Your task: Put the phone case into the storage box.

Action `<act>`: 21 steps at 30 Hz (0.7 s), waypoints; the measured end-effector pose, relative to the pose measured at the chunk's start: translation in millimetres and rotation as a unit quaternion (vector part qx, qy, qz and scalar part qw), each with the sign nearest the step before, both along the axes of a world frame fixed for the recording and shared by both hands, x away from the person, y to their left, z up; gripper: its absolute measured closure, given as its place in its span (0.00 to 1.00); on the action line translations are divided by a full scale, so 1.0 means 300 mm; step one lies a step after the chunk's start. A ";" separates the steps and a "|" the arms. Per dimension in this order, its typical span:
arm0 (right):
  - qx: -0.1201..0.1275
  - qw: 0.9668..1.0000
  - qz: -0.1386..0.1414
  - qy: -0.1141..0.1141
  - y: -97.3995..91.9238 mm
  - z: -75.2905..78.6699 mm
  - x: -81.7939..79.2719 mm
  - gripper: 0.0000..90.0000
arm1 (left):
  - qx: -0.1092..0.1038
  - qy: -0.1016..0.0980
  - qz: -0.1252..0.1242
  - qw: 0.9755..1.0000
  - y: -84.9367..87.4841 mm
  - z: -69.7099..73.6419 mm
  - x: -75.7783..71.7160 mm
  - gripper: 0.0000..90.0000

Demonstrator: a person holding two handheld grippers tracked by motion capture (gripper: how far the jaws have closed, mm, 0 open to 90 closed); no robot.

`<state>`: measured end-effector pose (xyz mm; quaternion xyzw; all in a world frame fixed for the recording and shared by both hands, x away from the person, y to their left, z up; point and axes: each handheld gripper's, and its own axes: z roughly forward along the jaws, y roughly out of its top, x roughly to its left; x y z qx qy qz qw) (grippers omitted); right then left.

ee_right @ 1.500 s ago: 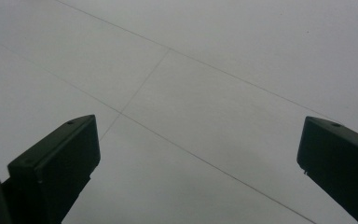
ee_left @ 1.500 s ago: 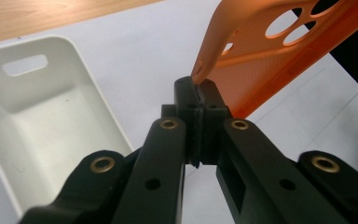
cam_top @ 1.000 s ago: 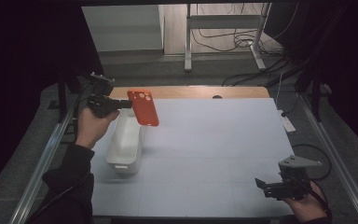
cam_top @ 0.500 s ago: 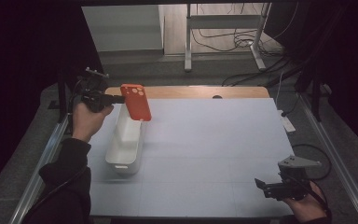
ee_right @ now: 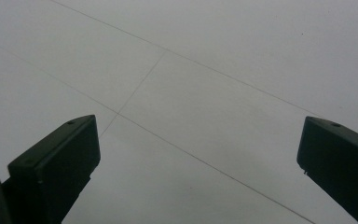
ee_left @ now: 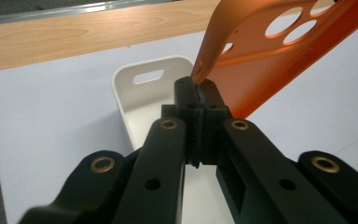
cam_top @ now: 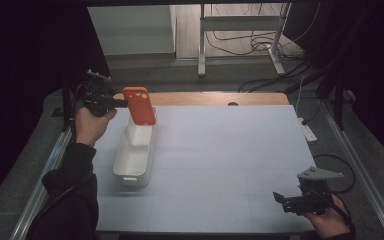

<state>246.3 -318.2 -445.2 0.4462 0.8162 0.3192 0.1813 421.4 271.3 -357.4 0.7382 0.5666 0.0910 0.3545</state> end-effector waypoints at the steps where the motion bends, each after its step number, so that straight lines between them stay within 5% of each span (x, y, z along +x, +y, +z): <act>1: 0.000 1.000 0.001 0.000 0.000 0.000 0.000 0.00 | 0.004 0.001 0.002 1.000 0.006 -0.008 0.008 0.99; 21: -0.005 1.000 0.004 0.002 0.002 -0.001 0.000 0.00 | 0.024 0.010 0.028 0.999 0.025 -0.070 0.073 0.99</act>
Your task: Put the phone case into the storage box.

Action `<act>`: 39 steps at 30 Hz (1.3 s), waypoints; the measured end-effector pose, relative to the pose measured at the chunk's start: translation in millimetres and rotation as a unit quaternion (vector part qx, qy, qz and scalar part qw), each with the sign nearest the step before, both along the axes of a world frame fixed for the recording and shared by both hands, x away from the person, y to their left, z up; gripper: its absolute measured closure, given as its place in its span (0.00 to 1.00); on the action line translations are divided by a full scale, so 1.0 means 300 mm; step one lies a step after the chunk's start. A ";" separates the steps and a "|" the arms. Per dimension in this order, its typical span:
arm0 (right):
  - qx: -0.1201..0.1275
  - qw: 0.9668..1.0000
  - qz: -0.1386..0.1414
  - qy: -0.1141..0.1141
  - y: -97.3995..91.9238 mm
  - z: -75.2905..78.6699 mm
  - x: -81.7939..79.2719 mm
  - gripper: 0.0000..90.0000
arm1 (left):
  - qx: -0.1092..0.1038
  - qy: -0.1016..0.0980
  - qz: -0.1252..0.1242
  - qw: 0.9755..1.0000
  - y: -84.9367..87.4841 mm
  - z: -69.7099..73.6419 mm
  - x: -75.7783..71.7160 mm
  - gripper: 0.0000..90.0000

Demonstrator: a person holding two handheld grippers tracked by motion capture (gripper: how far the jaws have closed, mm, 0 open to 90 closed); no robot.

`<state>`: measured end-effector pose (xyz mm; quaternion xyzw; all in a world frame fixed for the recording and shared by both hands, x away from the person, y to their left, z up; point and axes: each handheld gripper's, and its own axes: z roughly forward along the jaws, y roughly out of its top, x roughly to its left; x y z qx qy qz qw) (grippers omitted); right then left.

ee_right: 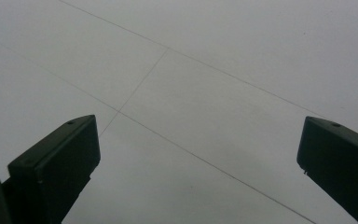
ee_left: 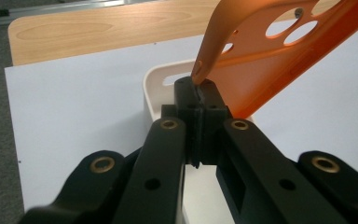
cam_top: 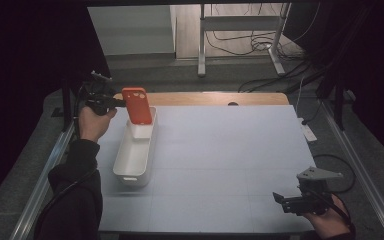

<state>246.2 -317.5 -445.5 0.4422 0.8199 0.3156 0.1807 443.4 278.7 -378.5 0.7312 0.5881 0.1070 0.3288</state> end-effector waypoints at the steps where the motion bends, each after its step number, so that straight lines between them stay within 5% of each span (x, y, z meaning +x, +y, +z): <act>1: 0.000 1.000 0.000 0.000 0.000 0.000 0.000 0.00 | 0.001 0.002 0.001 1.000 0.001 -0.005 0.003 0.99; 39: -0.003 1.000 0.006 -0.002 0.003 0.000 -0.003 0.00 | 0.028 0.040 0.009 0.999 -0.047 -0.167 0.072 0.99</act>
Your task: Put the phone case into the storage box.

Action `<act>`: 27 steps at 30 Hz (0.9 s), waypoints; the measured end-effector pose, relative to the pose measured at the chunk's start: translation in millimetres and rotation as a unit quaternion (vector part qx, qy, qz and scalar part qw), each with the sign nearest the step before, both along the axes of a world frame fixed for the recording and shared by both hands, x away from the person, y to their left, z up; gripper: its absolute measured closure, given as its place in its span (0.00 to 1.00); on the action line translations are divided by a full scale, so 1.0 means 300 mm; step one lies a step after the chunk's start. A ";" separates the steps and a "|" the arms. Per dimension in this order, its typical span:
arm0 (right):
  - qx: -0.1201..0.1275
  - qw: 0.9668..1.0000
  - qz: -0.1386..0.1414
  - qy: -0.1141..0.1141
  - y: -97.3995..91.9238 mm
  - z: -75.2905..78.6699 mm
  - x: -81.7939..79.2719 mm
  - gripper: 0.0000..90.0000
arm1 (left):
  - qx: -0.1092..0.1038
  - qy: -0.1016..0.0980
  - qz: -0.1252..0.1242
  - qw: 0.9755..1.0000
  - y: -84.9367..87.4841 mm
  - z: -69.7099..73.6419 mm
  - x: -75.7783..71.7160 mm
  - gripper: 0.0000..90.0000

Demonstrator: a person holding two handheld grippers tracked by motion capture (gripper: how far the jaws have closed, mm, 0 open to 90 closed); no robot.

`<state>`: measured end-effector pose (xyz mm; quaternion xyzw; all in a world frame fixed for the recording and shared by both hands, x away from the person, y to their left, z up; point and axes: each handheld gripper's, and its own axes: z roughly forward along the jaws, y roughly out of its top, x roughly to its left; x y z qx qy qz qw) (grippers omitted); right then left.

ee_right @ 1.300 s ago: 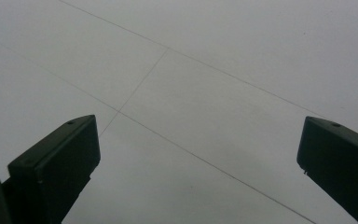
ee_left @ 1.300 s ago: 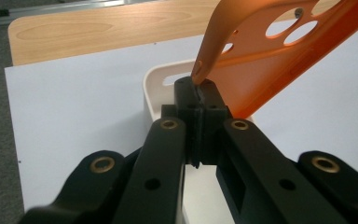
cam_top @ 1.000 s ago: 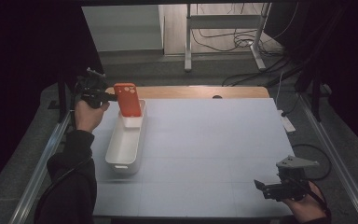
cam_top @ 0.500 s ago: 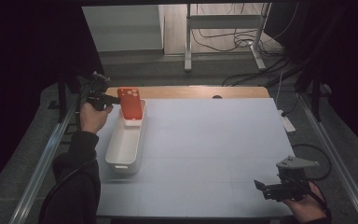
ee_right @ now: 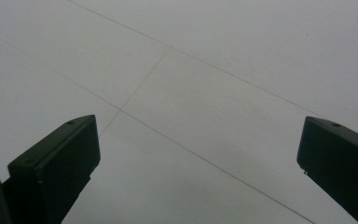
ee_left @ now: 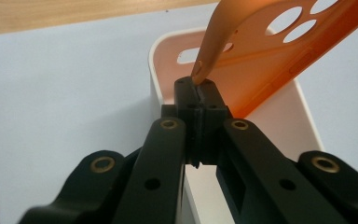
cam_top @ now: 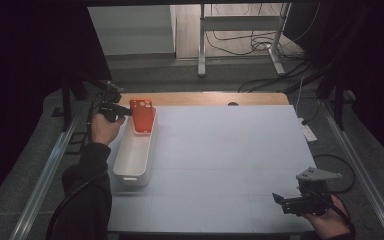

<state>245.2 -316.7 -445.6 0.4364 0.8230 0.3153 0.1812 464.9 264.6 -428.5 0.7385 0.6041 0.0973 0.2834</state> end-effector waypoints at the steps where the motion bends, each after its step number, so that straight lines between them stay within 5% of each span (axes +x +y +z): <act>1: 0.000 1.000 0.000 0.000 0.000 0.000 0.000 0.00 | -0.002 0.001 0.003 1.000 -0.002 -0.007 0.002 0.99; 7: 0.000 1.000 0.002 0.001 0.001 0.000 -0.001 0.00 | 0.000 0.009 0.004 1.000 -0.008 -0.031 0.010 0.99; 15: 0.000 1.000 0.003 0.000 0.002 -0.001 -0.001 0.00 | -0.005 -0.004 0.013 1.000 -0.009 -0.044 0.012 0.97; 27: -0.002 1.000 0.004 0.001 0.003 -0.001 -0.002 0.00 | -0.010 -0.043 -0.010 0.999 -0.017 -0.039 -0.008 0.60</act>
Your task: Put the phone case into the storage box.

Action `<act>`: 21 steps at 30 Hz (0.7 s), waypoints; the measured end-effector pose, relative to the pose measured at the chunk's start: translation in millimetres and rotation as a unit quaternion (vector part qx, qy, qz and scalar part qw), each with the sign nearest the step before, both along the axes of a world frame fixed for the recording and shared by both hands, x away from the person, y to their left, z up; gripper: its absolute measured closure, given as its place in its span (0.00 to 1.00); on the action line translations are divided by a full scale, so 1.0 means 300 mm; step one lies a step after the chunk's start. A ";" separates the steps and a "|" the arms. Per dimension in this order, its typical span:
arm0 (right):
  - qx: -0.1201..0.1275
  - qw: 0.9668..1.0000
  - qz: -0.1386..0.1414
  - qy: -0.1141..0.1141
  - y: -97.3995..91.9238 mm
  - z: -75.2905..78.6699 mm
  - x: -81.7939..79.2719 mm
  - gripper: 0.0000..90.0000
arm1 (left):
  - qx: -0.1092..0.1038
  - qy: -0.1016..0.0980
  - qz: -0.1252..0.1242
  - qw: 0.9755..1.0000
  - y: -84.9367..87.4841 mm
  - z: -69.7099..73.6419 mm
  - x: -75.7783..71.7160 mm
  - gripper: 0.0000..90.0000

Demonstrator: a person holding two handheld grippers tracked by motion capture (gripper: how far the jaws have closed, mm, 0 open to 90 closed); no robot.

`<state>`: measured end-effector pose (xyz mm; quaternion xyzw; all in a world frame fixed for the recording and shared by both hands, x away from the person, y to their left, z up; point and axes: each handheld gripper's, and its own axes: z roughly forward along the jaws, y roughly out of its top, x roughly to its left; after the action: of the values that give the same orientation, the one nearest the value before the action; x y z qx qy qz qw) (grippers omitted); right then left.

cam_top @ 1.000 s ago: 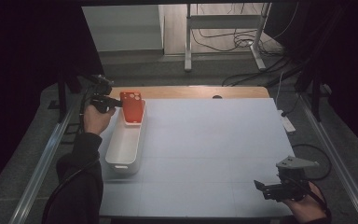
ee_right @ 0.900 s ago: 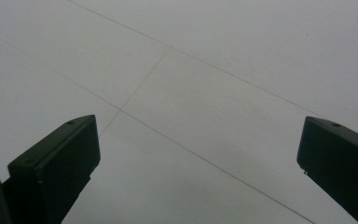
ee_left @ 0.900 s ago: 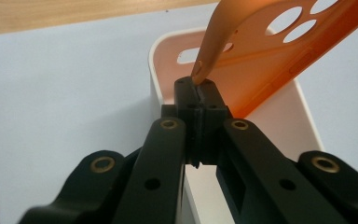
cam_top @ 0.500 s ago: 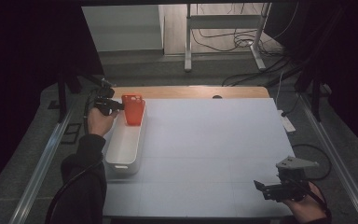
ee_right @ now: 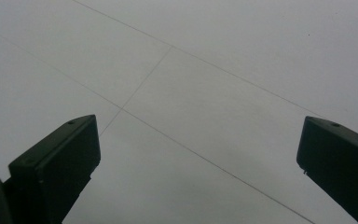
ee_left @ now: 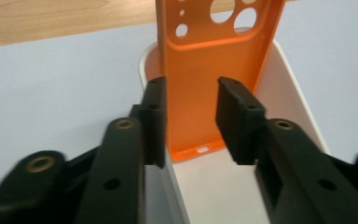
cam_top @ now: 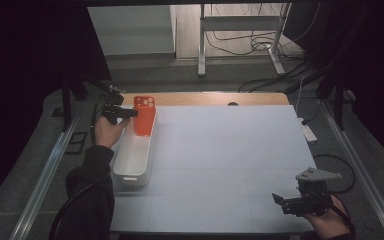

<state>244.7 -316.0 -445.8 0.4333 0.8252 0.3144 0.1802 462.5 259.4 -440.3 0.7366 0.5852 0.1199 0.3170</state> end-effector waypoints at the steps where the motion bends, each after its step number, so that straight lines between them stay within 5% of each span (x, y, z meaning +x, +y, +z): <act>1: 0.000 1.000 0.000 0.000 0.000 0.001 0.000 0.00 | 0.004 -0.006 -0.003 1.000 -0.001 0.000 -0.004 0.60; 8: -0.004 1.000 0.007 -0.001 0.005 0.000 -0.002 0.00 | -0.003 -0.041 -0.022 0.999 0.004 0.001 -0.024 0.35; 14: -0.004 1.000 0.006 0.000 0.005 0.000 -0.002 0.00 | -0.031 -0.034 -0.044 0.998 0.004 -0.003 -0.037 0.20; 21: -0.003 1.000 0.007 -0.001 0.005 0.000 -0.002 0.00 | -0.040 -0.034 -0.083 0.995 -0.017 0.002 -0.055 0.06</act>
<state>244.1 -314.6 -445.8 0.4267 0.8287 0.3140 0.1803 445.9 254.3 -439.7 0.7645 0.5155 0.0951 0.3751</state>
